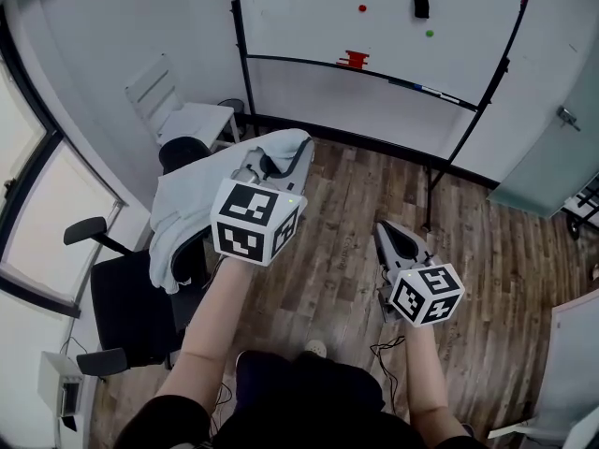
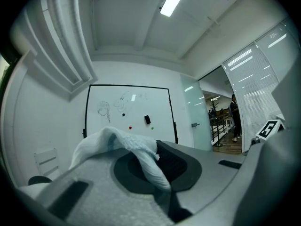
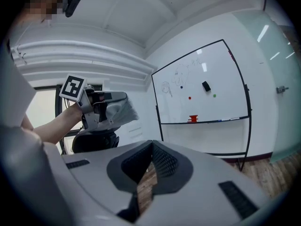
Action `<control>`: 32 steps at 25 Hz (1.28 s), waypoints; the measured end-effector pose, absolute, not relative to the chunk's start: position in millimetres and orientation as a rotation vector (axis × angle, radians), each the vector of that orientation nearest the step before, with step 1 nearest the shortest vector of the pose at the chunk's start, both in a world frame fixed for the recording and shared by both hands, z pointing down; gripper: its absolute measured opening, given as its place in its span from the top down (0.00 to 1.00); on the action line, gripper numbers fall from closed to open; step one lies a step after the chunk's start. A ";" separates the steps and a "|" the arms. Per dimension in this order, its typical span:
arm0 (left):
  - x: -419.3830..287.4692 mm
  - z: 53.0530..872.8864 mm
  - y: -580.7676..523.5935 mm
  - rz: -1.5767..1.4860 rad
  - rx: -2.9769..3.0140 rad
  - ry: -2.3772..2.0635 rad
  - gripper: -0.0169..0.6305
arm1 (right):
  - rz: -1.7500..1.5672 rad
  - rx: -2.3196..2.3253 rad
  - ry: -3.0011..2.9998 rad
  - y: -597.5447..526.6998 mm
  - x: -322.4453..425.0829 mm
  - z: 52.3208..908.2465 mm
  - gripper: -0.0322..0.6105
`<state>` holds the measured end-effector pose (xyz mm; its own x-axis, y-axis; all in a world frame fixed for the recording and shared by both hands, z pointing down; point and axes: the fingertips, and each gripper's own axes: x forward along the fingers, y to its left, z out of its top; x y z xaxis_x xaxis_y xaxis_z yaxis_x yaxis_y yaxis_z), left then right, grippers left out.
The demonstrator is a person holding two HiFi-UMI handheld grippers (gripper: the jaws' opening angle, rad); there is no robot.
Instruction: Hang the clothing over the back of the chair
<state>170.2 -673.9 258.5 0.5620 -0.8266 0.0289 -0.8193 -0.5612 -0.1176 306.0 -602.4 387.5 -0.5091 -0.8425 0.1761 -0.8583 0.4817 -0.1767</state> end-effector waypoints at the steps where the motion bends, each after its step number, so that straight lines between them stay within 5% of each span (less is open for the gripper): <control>1: 175.0 258.8 -673.5 -0.127 -2.693 1.419 0.95 | 0.374 1.521 -2.646 -601.9 309.2 388.1 0.95; 32: 82.1 485.4 -579.2 -0.311 -2.784 2.072 0.95 | 0.622 1.251 -2.607 -577.8 238.6 480.9 0.95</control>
<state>82.1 -579.2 485.4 0.2980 -0.8926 0.3384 -0.9526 -0.2552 0.1659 238.6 -577.8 480.9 -0.6283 -0.7010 0.3374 -0.7778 0.5574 -0.2903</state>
